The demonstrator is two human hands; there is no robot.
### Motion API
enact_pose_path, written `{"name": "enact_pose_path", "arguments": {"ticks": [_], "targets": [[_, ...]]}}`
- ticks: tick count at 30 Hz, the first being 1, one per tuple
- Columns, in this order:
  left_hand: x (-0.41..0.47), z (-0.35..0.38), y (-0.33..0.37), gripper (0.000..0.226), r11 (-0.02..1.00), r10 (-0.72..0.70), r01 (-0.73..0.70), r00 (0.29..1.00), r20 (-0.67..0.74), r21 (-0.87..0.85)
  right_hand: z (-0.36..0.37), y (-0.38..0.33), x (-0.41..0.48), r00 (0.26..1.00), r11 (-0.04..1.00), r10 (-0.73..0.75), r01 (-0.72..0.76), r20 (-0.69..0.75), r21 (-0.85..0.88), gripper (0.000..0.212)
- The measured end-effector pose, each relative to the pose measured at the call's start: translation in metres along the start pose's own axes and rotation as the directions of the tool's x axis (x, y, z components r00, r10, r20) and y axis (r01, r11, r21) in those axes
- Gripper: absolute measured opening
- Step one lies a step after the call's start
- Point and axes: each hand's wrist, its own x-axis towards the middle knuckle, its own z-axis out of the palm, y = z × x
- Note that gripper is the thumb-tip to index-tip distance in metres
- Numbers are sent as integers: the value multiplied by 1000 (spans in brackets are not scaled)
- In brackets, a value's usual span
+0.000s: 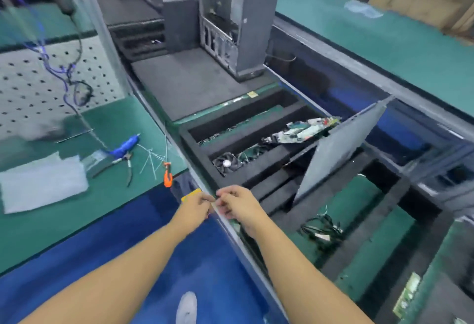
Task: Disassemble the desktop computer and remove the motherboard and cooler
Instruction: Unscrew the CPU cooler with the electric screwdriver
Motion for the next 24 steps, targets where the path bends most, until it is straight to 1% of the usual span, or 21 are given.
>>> {"name": "enact_pose_path", "arguments": {"ticks": [2,4,6,8,9,10,11,13,15,17,18,19,21,24], "targets": [[11,-39,-11,23,999,-37,40,991,-129,22,36,-11,22,999,1000,-3,3,37,-10,18],[24,-79,-22,23,994,-35,63,960,-279,91,68,-22,40,998,1000,-4,6,66,-27,17],[40,-117,-32,24,985,-8,72,925,-380,155,92,-32,54,996,999,1,2,88,-36,18],[62,-154,-43,29,966,0,121,884,-468,228,111,-41,67,994,999,17,-12,106,-51,21],[74,-172,-48,33,964,-22,153,859,-512,216,118,-45,73,993,999,28,-22,112,-50,21],[88,-189,-51,39,973,-66,176,829,-556,147,124,-48,79,993,999,38,-34,116,-40,22],[101,-204,-53,47,983,-135,184,796,-590,22,128,-50,83,992,999,46,-43,116,-29,22],[127,-229,-54,61,958,-279,170,736,-617,-231,132,-53,91,992,998,60,-58,108,-20,21],[150,-246,-55,75,926,-339,132,703,-625,-354,133,-54,99,993,998,60,-59,99,-12,22],[170,-261,-57,81,897,-392,127,672,-628,-424,132,-54,104,994,998,62,-60,88,-15,22],[181,-267,-59,79,882,-413,128,673,-614,-454,132,-55,107,995,998,62,-61,80,-16,22],[190,-273,-62,73,868,-427,130,687,-588,-479,131,-55,110,995,998,63,-62,74,-16,22],[203,-281,-65,53,863,-440,163,708,-553,-478,129,-55,113,996,998,67,-66,63,-11,19],[207,-282,-64,31,924,-377,229,683,-626,-307,127,-56,118,996,997,75,-75,50,4,19]]}}
